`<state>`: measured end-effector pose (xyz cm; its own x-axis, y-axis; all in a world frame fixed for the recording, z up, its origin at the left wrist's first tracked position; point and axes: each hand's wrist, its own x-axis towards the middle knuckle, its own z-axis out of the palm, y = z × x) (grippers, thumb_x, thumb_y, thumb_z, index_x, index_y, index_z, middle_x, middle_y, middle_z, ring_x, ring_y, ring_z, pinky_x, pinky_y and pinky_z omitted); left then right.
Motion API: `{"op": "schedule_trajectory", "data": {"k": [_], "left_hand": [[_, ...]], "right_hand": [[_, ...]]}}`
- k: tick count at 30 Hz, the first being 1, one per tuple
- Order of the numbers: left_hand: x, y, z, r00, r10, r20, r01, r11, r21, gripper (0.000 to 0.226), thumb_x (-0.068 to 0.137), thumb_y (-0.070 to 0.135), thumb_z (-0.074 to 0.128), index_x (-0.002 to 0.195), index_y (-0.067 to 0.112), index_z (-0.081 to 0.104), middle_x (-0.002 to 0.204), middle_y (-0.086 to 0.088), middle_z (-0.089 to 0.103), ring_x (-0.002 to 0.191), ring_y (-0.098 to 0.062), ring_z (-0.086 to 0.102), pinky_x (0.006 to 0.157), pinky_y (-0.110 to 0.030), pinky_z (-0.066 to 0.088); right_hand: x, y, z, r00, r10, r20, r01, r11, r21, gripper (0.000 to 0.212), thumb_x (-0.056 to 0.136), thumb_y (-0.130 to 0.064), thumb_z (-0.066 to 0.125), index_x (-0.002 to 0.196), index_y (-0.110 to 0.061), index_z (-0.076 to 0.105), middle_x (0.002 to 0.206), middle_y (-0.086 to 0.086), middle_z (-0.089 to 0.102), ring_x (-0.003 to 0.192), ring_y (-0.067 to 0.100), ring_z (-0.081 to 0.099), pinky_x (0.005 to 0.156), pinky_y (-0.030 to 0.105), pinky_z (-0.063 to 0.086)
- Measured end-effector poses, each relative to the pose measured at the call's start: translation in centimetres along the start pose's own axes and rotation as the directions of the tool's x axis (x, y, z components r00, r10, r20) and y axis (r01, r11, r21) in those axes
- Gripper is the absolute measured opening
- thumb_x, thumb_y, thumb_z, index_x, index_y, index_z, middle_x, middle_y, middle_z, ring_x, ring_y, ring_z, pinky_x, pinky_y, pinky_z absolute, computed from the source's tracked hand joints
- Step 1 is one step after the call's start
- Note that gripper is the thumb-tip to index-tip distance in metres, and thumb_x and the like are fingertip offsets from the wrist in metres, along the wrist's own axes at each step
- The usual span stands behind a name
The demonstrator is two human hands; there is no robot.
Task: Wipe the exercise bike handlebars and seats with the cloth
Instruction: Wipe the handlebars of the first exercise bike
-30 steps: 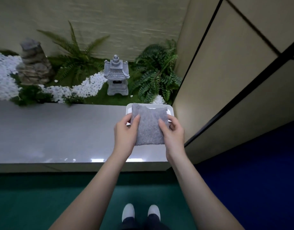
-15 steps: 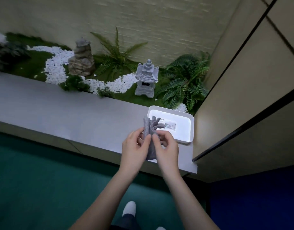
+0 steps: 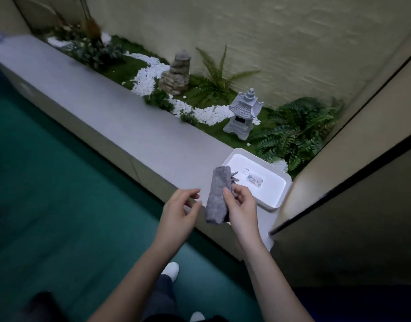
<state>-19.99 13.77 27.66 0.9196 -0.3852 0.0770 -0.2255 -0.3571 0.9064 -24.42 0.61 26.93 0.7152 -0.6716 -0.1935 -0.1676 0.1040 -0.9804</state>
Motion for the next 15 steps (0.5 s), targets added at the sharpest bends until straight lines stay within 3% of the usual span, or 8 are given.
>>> {"op": "schedule_trajectory", "data": {"k": [5, 11, 15], "left_hand": [[-4.4, -2.2, -4.5, 0.993, -0.071, -0.092, 0.099, 0.932, 0.348, 0.027, 0.091, 0.018, 0.061, 0.116, 0.011, 0.064, 0.111, -0.001, 0.063, 0.101, -0.017, 0.058, 0.087, -0.022, 0.04], [-10.2, -3.5, -8.6, 0.954, -0.231, -0.192, 0.297, 0.819, 0.491, 0.033, 0.094, 0.026, 0.056, 0.123, 0.012, 0.06, 0.124, -0.005, 0.058, 0.117, -0.025, 0.053, 0.101, -0.038, 0.041], [-14.5, -4.4, -10.3, 0.918, -0.322, -0.23, 0.395, 0.717, 0.574, 0.041, 0.096, 0.035, 0.049, 0.133, 0.016, 0.051, 0.135, 0.001, 0.051, 0.123, -0.023, 0.048, 0.1, -0.035, 0.036]], "right_hand": [[-2.2, -1.0, 1.4, 0.969, -0.116, 0.216, 0.144, 0.983, -0.116, 0.012, 0.096, -0.019, 0.055, 0.093, -0.03, 0.053, 0.098, -0.005, 0.061, 0.094, 0.013, 0.06, 0.087, 0.037, 0.051], [-5.4, -0.7, 4.3, 0.871, -0.203, 0.448, 0.333, 0.913, -0.234, 0.008, 0.096, -0.015, 0.053, 0.103, -0.02, 0.055, 0.091, -0.015, 0.058, 0.084, -0.004, 0.055, 0.07, 0.006, 0.041], [-7.3, 0.3, 5.5, 0.797, -0.211, 0.566, 0.422, 0.865, -0.272, 0.013, 0.096, -0.015, 0.054, 0.107, -0.015, 0.061, 0.098, -0.002, 0.064, 0.088, 0.008, 0.059, 0.073, 0.014, 0.044]]}}
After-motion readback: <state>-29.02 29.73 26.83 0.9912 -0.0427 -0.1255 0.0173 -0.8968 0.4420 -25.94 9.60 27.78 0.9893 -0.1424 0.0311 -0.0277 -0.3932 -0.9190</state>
